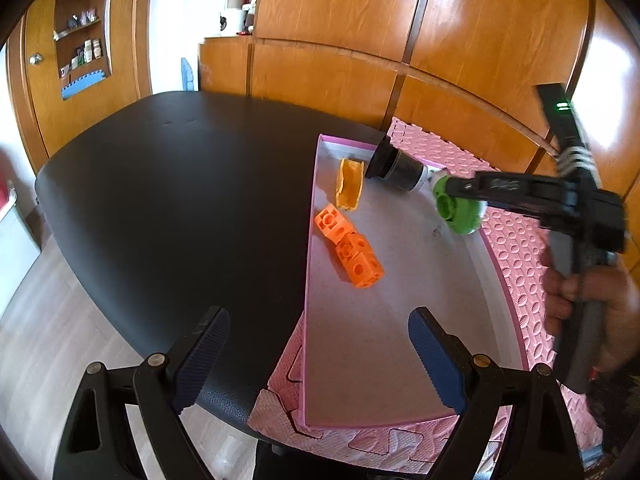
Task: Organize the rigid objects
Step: 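Carry the green-white spray bottle into the tray and open the right tool, then reach the left tool to the purple oval piece on the mat and grasp it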
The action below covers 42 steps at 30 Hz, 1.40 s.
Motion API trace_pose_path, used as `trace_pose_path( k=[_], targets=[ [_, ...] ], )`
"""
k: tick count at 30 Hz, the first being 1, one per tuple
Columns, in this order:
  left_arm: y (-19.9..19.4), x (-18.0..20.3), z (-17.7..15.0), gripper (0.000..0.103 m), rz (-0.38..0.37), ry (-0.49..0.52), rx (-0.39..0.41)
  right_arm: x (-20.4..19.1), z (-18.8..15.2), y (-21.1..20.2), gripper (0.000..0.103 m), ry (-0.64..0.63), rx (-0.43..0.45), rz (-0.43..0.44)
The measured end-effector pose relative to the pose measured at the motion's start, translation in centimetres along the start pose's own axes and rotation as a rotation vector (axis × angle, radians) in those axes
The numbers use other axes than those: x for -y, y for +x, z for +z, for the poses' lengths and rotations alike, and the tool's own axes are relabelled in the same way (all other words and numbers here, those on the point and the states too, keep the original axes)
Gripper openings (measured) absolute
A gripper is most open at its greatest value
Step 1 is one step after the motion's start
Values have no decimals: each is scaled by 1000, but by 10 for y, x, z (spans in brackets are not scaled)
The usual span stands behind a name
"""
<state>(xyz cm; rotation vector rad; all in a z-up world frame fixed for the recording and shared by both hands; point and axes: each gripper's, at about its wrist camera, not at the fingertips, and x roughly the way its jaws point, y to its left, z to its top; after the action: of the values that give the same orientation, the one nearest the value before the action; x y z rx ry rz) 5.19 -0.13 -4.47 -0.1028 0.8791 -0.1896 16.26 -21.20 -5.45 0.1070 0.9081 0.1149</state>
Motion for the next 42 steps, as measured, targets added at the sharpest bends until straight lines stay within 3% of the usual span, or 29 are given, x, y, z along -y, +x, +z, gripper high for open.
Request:
trace_pose_path(
  k=[7, 15, 20, 30, 42],
  targets=[
    [5, -3, -2, 92, 1, -13, -10, 3, 2, 16, 42, 0, -36, -20],
    [1, -1, -2, 91, 9, -5, 5, 7, -12, -12, 55, 42, -15, 58],
    [-5, 5, -3, 91, 10, 14, 19, 8, -26, -32, 56, 47, 23, 60],
    [-17, 20, -5, 91, 10, 58, 42, 33, -52, -80, 56, 61, 93, 13],
    [-22, 55, -10, 91, -16, 149, 39, 101, -78, -134, 56, 117, 163, -109]
  ],
)
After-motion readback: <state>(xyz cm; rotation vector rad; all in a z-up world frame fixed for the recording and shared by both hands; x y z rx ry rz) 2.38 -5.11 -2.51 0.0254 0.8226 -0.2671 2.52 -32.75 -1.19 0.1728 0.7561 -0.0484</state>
